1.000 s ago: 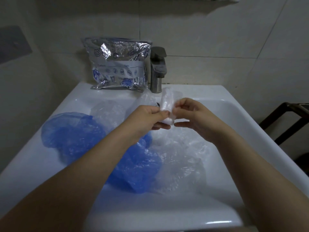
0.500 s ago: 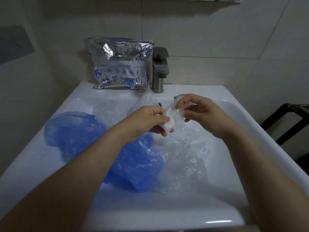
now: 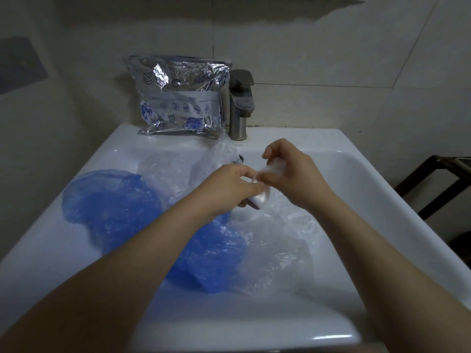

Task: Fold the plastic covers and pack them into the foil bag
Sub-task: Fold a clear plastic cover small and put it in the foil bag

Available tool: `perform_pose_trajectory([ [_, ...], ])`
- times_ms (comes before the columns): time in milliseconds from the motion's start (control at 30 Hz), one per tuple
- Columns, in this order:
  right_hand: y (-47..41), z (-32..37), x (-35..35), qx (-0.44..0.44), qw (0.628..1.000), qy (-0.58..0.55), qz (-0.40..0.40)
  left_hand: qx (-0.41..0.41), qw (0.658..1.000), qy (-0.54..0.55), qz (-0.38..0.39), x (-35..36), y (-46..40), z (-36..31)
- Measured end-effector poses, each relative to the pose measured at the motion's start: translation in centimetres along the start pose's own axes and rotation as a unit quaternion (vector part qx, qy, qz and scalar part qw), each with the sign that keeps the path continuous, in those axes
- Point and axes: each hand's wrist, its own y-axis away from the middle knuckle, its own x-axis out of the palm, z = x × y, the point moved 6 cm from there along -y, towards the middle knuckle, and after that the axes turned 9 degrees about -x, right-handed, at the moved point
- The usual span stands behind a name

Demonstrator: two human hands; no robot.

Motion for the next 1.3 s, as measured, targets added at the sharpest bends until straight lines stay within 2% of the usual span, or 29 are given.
perform_pose_trajectory([
  [200, 0.2, 0.5, 0.8, -0.023, 1.000, 0.014, 0.016, -0.061, 0.997, 0.048, -0.007, -0.6, -0.3, 1.1],
  [367, 0.3, 0.9, 1.5, -0.064, 0.994, 0.048, 0.081, -0.111, 0.984, 0.138, 0.000, -1.0, -0.3, 1.8],
  [467, 0.5, 1.3, 1.9, -0.075, 0.989, 0.042, 0.120, -0.115, 0.977, 0.178, -0.003, -1.1, -0.4, 1.8],
  [567, 0.3, 1.2, 1.5, -0.058, 0.992, 0.044, 0.104, -0.103, 0.979, 0.177, 0.014, -1.0, -0.3, 1.4],
  [700, 0.1, 0.0, 0.2, 0.034, 0.995, -0.089, 0.041, -0.066, 0.977, 0.192, 0.067, -0.8, -0.1, 0.4],
  [800, 0.4, -0.5, 0.3, 0.088, 0.972, -0.216, 0.039, -0.035, 0.984, 0.165, 0.054, -1.0, -0.2, 0.3],
  [900, 0.5, -1.3, 0.6, 0.126, 0.958, -0.253, 0.035, -0.028, 0.989, 0.142, 0.026, -1.2, -0.4, 0.5],
  [1000, 0.4, -1.7, 0.7, 0.125, 0.970, -0.208, 0.015, -0.028, 0.993, 0.117, 0.011, -1.1, -0.5, 0.7],
  [1133, 0.1, -0.1, 0.6, 0.007, 0.999, -0.039, -0.002, -0.037, 0.990, 0.136, 0.006, -1.0, -0.5, 0.7],
  [1300, 0.3, 1.8, 0.8, -0.116, 0.990, 0.045, 0.065, -0.042, 0.975, 0.219, 0.018, -1.8, -0.4, 0.7],
])
